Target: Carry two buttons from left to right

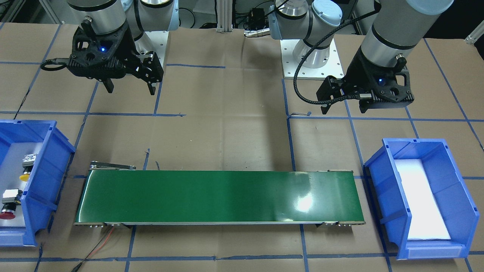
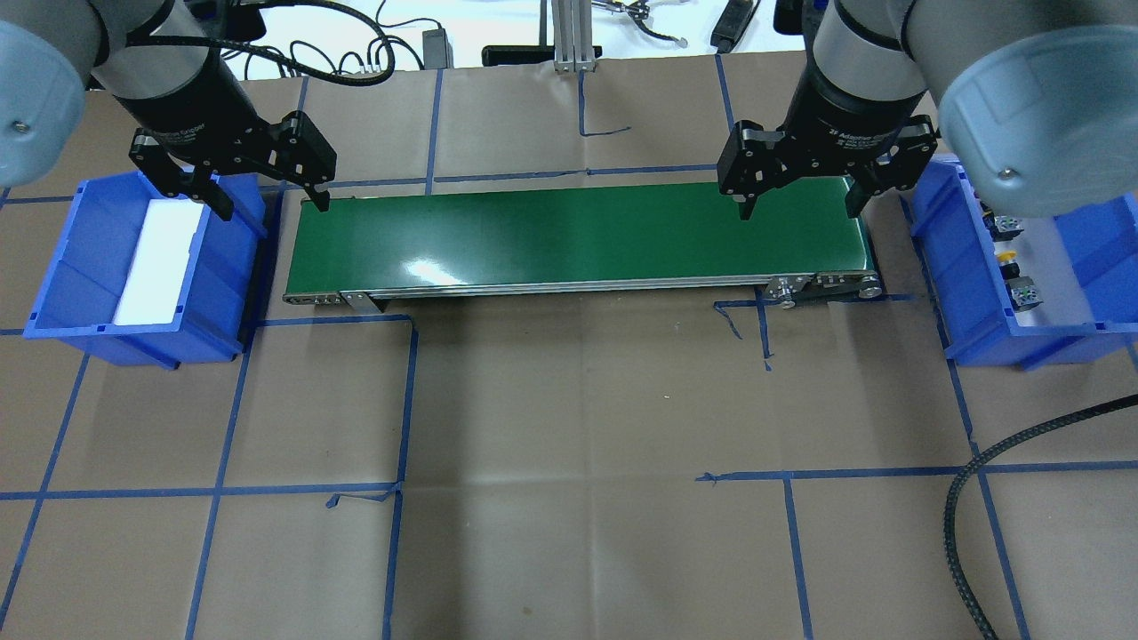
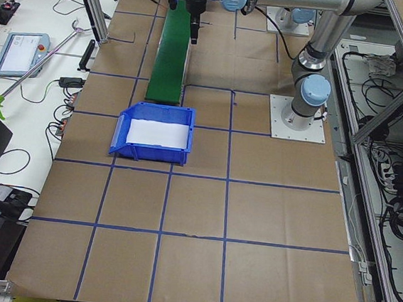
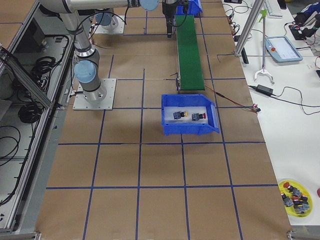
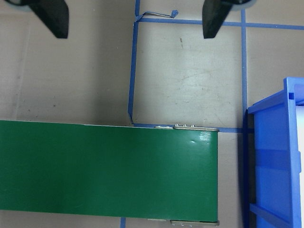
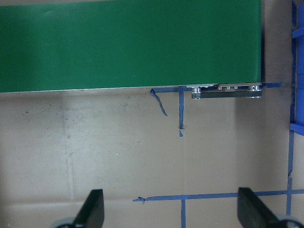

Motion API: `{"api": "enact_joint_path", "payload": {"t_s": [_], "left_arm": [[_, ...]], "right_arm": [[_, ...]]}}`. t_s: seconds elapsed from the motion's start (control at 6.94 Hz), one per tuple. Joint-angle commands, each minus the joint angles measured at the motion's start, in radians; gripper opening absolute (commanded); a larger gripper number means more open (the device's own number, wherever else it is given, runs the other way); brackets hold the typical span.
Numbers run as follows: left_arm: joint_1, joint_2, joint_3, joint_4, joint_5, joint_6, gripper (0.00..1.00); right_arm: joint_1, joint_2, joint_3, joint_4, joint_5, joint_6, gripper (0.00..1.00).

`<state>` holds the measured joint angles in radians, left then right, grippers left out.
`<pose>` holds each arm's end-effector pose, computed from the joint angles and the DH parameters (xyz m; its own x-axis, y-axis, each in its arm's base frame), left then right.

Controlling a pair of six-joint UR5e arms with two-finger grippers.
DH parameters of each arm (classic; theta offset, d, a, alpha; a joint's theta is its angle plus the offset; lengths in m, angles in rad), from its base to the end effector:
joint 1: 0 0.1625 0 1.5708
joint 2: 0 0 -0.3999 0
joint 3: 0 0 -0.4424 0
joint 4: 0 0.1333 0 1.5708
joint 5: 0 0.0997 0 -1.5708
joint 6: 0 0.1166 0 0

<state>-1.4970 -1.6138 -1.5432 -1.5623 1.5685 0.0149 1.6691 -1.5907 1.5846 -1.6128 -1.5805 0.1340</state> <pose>-0.0920 -0.5668 0.4379 -0.9983 -0.0589 0.0024 -0.0589 0.9982 0.0069 0.1845 -0.5240 0.4534 -0.9993 0.0360 0.0032 0.0358 0.9982 -0.0489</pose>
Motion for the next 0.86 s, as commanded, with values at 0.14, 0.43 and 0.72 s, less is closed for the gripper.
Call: {"api": "enact_joint_path", "payload": {"t_s": [0.14,0.43,0.72], "left_arm": [[0.003,0.002,0.0,0.001,-0.001,0.003,1.0],[0.003,0.002,0.0,0.001,-0.001,0.003,1.0],[0.003,0.002,0.0,0.001,-0.001,0.003,1.0]], "right_arm": [[0.0,0.0,0.003,-0.001,0.0,0.012,1.0],[0.0,-0.002,0.009,0.001,-0.007,0.012,1.0],[0.0,-0.003,0.009,0.002,-0.009,0.012,1.0]]}}
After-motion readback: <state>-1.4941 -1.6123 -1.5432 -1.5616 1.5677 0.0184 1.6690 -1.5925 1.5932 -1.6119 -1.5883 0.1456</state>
